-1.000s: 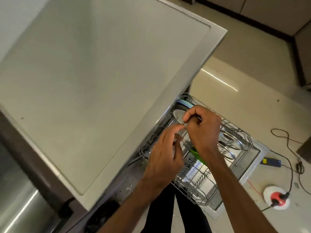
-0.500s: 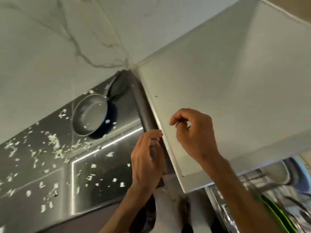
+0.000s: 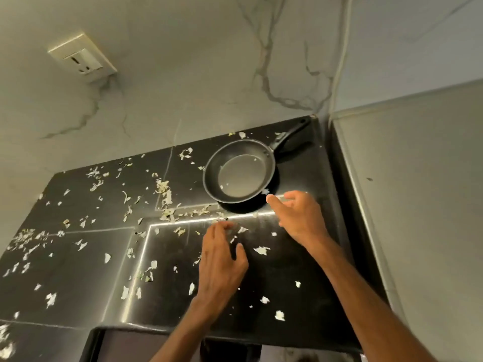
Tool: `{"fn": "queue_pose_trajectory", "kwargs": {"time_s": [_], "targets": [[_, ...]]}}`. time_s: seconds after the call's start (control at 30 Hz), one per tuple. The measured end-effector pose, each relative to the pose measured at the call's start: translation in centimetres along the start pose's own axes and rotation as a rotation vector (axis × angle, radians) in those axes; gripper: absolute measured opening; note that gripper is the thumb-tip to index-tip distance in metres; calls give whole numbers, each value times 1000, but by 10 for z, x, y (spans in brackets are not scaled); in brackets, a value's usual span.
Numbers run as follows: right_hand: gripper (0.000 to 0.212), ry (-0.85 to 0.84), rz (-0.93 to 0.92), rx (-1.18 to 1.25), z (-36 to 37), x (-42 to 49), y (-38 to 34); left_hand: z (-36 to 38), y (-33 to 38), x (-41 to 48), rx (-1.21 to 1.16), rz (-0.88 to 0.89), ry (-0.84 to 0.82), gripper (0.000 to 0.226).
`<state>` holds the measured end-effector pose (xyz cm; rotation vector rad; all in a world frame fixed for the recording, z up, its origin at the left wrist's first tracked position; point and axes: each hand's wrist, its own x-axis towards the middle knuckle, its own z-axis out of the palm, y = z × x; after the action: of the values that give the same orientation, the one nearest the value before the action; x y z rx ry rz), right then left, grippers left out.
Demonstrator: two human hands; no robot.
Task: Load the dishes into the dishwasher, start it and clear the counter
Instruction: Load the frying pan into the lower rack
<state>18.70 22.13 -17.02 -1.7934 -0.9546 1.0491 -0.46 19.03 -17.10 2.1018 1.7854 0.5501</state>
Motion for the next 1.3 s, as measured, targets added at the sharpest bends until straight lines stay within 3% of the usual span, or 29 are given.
{"fn": "queue_pose_trajectory", "kwargs": {"time_s": [0.1, 0.17, 0.23, 0.33, 0.43, 0.53, 0.67, 0.73, 0.83, 0.9, 1.0, 1.2, 1.3], "targets": [[42, 126, -6, -128, 28, 35, -2, 2, -23, 20, 176, -43, -216, 66], [32, 312, -169, -140, 33, 47, -10, -2, -28, 33, 283, -3, -297, 72], [39, 414, -355, -245, 32, 61, -21, -7, -29, 42, 400, 72, -365, 73], [70, 235, -526, -601, 34, 94, -33, -14, -29, 48, 550, 148, -419, 74], [91, -43, -515, -1098, 34, 126, -45, -13, -30, 50, 577, 157, -416, 76], [75, -148, -425, -1215, 28, 146, -58, -11, -33, 50, 553, 152, -402, 77], [26, -140, -413, -1352, 23, 147, -72, -10, -35, 51, 555, 149, -412, 78], [11, -188, -385, -1321, 17, 141, -74, -10, -35, 52, 568, 148, -418, 79], [31, -307, -281, -1195, 7, 131, -73, -9, -36, 53, 575, 149, -428, 79], [40, -358, -165, -997, 5, 124, -67, -10, -37, 52, 575, 149, -429, 78], [40, -273, 4, -618, 7, 107, -56, -11, -35, 52, 573, 146, -435, 77], [25, -52, -123, -515, 13, 78, -44, -12, -31, 49, 549, 117, -433, 77], [24, 41, -311, -511, 13, 61, -46, -12, -29, 50, 557, 112, -438, 77]]}}
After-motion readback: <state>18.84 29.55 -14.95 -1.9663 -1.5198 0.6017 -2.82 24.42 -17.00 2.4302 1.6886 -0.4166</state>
